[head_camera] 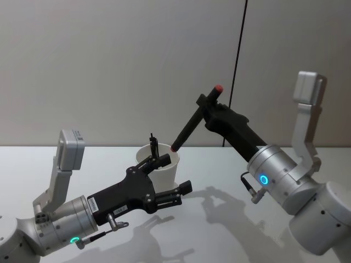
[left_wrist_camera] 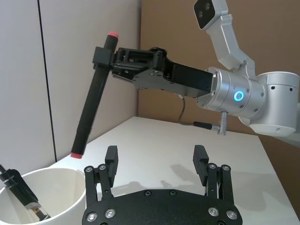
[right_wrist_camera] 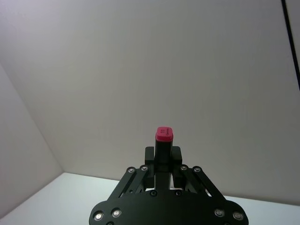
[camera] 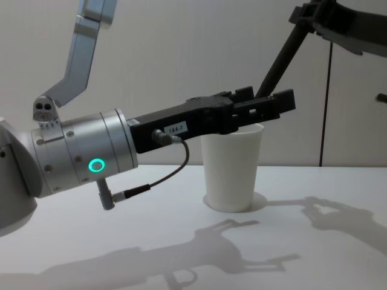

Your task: Place the pen into the pen holder.

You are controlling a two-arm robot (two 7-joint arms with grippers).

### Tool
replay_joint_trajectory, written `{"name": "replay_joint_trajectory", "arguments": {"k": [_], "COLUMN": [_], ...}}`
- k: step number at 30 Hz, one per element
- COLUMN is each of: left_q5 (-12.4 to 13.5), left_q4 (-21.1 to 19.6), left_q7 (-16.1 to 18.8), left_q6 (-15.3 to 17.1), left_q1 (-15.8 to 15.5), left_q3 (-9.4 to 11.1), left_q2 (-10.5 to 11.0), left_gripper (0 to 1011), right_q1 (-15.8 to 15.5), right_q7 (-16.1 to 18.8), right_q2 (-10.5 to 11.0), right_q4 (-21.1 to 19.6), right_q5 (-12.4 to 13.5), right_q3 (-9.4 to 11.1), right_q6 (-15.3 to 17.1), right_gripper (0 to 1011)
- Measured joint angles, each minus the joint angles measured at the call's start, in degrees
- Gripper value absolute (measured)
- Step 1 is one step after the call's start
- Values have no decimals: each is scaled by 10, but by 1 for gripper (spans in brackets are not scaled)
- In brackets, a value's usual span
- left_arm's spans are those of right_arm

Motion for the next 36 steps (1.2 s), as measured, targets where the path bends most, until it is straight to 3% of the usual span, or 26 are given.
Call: {"name": "replay_joint_trajectory", "arguments": {"k": [17,33,36], "left_q5": [0,0,0], "left_q4": [0,0,0], "left_q7": [0,0,0], "left_q6": [0,0,0], "left_q1": [0,0,0], "left_q3": [0,0,0], "left_q2": [0,0,0], "left_gripper": [1004,1003,1003], "right_q1": [40,59,61], "right_q7": [13,3,2], "right_q2": [-7,-29,-31], "right_q4": [60,105,110], "right_q5": [-86,-126,-130], "right_q3": [-53,-73,-75], "right_q6": [-31,-46,-48], "right_gripper": [198,199,242]}}
